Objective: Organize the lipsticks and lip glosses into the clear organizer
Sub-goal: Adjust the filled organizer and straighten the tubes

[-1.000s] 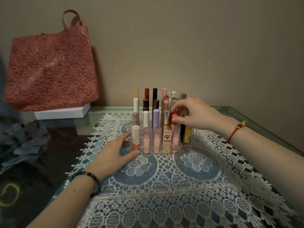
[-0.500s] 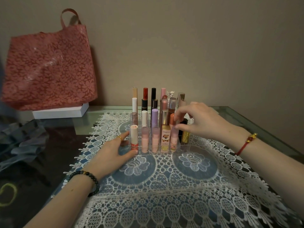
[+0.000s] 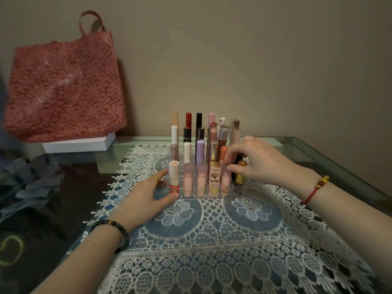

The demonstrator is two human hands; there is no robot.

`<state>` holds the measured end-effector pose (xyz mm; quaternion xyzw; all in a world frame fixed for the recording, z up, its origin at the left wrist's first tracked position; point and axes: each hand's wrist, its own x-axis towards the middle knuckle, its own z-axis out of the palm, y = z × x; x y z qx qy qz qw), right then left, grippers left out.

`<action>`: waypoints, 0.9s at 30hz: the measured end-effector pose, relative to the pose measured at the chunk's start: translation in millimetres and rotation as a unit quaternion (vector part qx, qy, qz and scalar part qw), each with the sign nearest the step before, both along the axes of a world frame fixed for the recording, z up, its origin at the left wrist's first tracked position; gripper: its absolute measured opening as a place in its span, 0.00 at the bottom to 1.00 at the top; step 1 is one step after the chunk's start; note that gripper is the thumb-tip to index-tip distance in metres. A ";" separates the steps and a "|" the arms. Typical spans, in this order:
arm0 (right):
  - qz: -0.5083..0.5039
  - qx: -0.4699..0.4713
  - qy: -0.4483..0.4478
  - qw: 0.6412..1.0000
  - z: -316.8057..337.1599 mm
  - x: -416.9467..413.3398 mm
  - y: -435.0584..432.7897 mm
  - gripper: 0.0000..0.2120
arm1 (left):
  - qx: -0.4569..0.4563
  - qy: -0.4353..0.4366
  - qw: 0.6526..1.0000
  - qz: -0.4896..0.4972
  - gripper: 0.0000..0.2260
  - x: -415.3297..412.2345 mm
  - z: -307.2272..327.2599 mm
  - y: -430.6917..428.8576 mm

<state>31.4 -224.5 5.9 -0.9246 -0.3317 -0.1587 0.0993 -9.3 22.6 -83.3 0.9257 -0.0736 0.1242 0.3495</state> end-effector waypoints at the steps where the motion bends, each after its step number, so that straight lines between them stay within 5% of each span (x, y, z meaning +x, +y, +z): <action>1: 0.000 0.003 -0.007 1.000 0.4 0.0 -0.1 0.02 | 0.007 -0.002 1.000 -0.001 0.33 0.6 0.0 0.4; 8: 0.028 0.009 -0.048 0.998 -5.5 -3.9 11.9 0.11 | 0.021 -0.003 1.000 -0.006 0.32 1.7 0.4 1.0; 27: 0.032 0.056 -0.021 0.998 -14.1 0.6 12.7 0.08 | 0.006 0.019 1.000 -0.005 0.33 1.3 0.7 0.3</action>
